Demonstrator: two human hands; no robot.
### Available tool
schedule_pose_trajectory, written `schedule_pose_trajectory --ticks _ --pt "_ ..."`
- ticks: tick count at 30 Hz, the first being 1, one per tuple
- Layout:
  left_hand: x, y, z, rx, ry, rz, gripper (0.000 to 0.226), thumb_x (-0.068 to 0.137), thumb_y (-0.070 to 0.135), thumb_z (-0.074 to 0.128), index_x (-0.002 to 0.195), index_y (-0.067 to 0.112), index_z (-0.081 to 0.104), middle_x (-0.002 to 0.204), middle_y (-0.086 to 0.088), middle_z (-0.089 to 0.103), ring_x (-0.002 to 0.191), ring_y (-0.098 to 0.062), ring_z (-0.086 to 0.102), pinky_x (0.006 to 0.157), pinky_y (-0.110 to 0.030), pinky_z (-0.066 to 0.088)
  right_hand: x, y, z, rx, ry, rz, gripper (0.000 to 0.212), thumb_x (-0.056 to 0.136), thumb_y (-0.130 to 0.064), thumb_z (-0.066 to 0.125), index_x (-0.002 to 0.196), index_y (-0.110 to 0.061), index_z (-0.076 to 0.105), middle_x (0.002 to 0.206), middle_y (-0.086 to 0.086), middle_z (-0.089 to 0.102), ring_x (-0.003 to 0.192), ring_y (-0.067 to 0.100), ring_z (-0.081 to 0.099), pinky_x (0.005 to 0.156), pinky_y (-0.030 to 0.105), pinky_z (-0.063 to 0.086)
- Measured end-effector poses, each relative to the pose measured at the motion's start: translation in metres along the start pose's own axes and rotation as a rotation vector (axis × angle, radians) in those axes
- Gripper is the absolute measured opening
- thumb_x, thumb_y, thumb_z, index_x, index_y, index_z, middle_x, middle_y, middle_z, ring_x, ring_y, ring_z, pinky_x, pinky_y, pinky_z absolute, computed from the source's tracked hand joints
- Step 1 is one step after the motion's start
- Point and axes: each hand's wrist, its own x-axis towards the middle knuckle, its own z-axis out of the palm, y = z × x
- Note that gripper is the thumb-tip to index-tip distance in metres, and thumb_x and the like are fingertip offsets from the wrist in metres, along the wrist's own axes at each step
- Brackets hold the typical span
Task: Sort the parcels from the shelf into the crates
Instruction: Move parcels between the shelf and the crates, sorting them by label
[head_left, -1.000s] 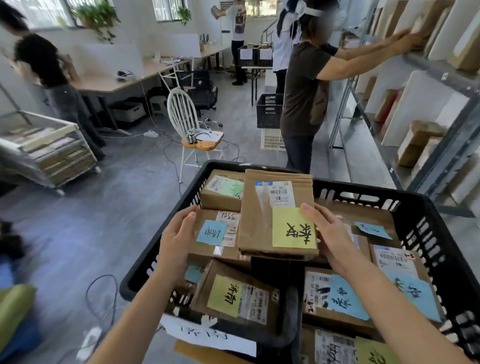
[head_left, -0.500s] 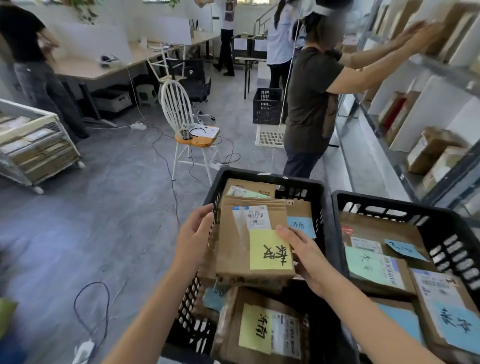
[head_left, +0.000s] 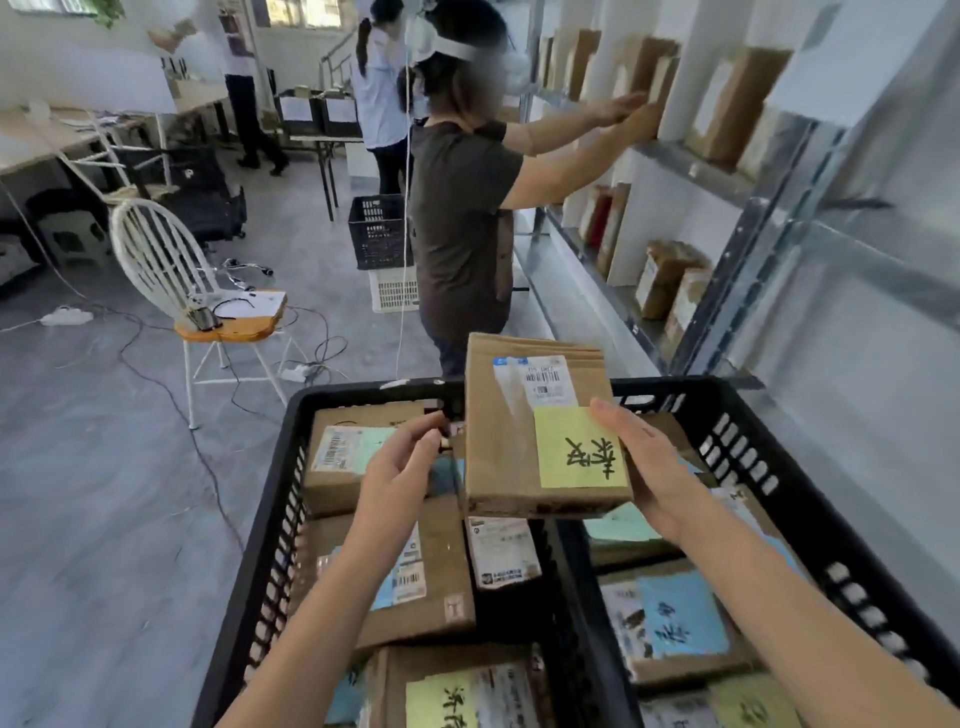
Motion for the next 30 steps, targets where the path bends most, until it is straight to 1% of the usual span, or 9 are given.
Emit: schedule_pose_trajectory --ticks 3,8,10,13,18,22,24,27,30 --pt "0.005 0.008 0.031 -0.014 -0.049 0.022 0.025 0.101 0.029 0.053 0.12 0.036 0.067 0.114 0.028 0.068 0.111 0.01 0.058 0.089 -0.016 0.044 0.006 -0.006 -0.042 0.029 0.089 -0.001 0.054 0.078 -0.048 0.073 0.119 -0.014 0.068 0.106 0.016 0.075 0.092 0.03 0.074 0.061 0.031 0.058" --pt "0.006 0.01 0.067 0.015 -0.075 0.062 0.026 0.101 0.028 0.053 0.122 0.035 0.066 0.117 0.027 0.066 0.108 0.018 0.055 0.079 0.0 0.041 0.037 -0.009 -0.097 -0.02 0.19 -0.048 0.046 0.086 -0.04 0.071 0.126 -0.018 0.064 0.112 0.015 0.073 0.102 0.032 0.07 0.08 0.041 0.058" --pt "0.004 0.01 0.077 0.04 -0.081 0.054 0.027 0.101 0.028 0.052 0.123 0.035 0.065 0.117 0.029 0.064 0.106 0.022 0.053 0.076 0.005 0.039 0.052 -0.008 -0.109 -0.022 0.184 -0.047 0.042 0.086 -0.039 0.071 0.123 -0.018 0.067 0.109 0.014 0.074 0.097 0.029 0.072 0.079 0.039 0.058" --pt "0.004 0.008 0.087 0.073 -0.082 0.031 0.027 0.101 0.03 0.052 0.124 0.037 0.064 0.117 0.029 0.065 0.107 0.021 0.053 0.078 0.001 0.041 0.073 -0.001 -0.123 0.016 0.138 -0.038 0.04 0.088 -0.038 0.07 0.122 -0.017 0.068 0.11 0.014 0.074 0.096 0.026 0.073 0.074 0.035 0.057" --pt "0.003 0.005 0.095 0.142 -0.051 0.013 0.027 0.101 0.032 0.051 0.123 0.04 0.064 0.119 0.03 0.064 0.11 0.018 0.054 0.085 -0.01 0.04 0.096 0.025 -0.143 -0.054 0.096 0.001 0.045 0.084 -0.034 0.074 0.128 -0.032 0.064 0.106 0.007 0.076 0.099 0.026 0.072 0.083 0.041 0.056" --pt "0.004 0.004 0.1 0.182 -0.022 0.015 0.024 0.101 0.03 0.052 0.118 0.043 0.063 0.114 0.037 0.062 0.108 0.02 0.054 0.082 -0.003 0.041 0.1 0.042 -0.156 -0.01 0.073 0.082 0.048 0.08 -0.038 0.076 0.124 -0.022 0.067 0.103 0.012 0.076 0.087 0.023 0.075 0.064 0.031 0.058" --pt "0.003 0.003 0.105 0.181 -0.026 0.013 0.025 0.101 0.029 0.052 0.118 0.044 0.063 0.116 0.036 0.062 0.11 0.019 0.053 0.082 -0.003 0.041 0.102 0.047 -0.161 -0.029 0.031 0.121 0.054 0.075 -0.046 0.078 0.119 -0.017 0.069 0.105 0.014 0.075 0.088 0.025 0.075 0.063 0.029 0.058" --pt "0.002 0.001 0.115 0.155 -0.03 0.012 0.025 0.1 0.027 0.053 0.119 0.038 0.065 0.121 0.027 0.064 0.113 0.016 0.054 0.086 -0.004 0.042 0.107 0.054 -0.163 -0.09 -0.029 0.163 0.062 0.064 -0.06 0.08 0.11 -0.019 0.074 0.106 0.011 0.076 0.096 0.025 0.073 0.082 0.037 0.057" --pt "0.001 0.002 0.126 0.155 -0.046 0.011 0.025 0.1 0.025 0.054 0.12 0.036 0.066 0.121 0.026 0.064 0.112 0.014 0.055 0.088 -0.002 0.042 0.114 0.052 -0.158 -0.155 -0.037 0.176 0.057 0.071 -0.061 0.075 0.113 -0.023 0.073 0.106 0.005 0.076 0.105 0.026 0.069 0.105 0.047 0.044"
